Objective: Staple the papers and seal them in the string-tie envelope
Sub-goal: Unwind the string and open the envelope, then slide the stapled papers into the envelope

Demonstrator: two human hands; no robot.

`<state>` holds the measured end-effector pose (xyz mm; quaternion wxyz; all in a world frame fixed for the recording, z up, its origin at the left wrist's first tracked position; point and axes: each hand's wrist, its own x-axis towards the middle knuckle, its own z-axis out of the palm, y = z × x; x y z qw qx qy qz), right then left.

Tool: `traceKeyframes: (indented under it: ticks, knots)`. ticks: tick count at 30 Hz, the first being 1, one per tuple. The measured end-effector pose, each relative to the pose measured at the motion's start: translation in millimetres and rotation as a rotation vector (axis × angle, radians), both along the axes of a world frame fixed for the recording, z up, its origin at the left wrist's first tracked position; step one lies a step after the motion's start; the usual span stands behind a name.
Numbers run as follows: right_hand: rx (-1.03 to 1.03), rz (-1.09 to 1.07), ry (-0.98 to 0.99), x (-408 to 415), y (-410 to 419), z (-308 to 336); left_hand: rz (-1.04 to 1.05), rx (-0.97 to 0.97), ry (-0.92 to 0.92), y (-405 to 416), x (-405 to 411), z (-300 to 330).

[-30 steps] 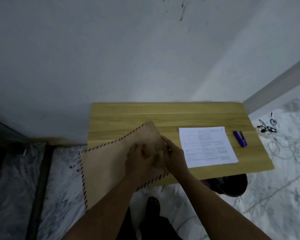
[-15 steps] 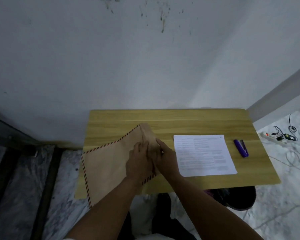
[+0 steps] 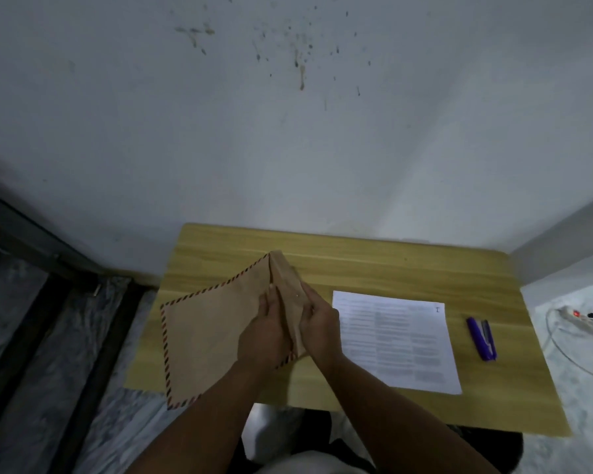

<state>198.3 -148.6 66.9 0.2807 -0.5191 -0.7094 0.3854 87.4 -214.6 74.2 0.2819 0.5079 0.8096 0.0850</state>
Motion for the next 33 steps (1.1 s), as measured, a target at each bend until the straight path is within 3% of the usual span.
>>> traceKeyframes:
  ticks: [14,20,27,33]
  knots:
    - [-0.249,0.082,-0.064,25,19,-22,0.116,0.035,-0.071,10,25,-40]
    - [-0.358,0.254,-0.201,55,36,-32,0.170,0.061,-0.172,4,23,-57]
    - [-0.376,-0.133,-0.527,142,101,-48,0.223,0.092,-0.142,12,25,-60]
    - [-0.665,-0.396,-0.776,219,125,-64,0.248,0.068,-0.172,16,21,-58]
